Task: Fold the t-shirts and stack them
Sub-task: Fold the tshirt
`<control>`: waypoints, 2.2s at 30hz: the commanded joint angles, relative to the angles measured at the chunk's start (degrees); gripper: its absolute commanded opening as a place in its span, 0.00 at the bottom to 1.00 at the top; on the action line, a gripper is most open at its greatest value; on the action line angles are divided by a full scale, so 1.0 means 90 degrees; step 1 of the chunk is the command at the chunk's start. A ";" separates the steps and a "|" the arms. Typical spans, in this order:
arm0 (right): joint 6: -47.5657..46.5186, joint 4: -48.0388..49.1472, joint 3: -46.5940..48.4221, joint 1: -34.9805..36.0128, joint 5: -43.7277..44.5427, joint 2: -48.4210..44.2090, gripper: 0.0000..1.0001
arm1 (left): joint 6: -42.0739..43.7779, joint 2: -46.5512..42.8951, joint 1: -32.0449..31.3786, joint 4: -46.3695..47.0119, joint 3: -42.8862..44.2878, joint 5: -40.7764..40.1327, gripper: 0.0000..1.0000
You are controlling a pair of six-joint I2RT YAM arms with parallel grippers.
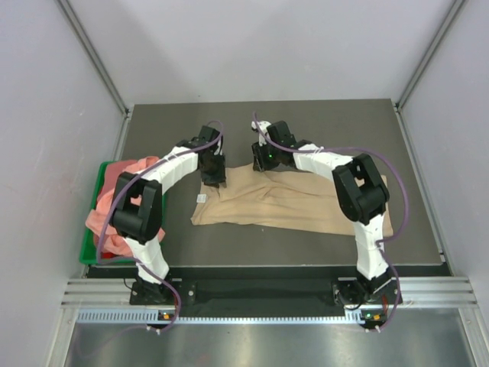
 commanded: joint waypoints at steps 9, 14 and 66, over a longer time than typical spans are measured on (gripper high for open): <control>-0.0327 0.0195 0.0581 0.0152 0.0037 0.0301 0.26 | 0.0004 0.0720 0.0335 -0.0118 0.1104 -0.0059 0.37; -0.0405 0.0214 0.0572 0.0152 0.0115 0.0253 0.10 | 0.0014 0.0945 0.0335 -0.0264 0.1163 -0.0166 0.37; 0.0249 0.1365 -0.1996 0.0220 -0.0393 -0.2140 0.00 | -0.0064 -0.0753 -0.0270 -0.1036 0.0441 -0.0762 0.00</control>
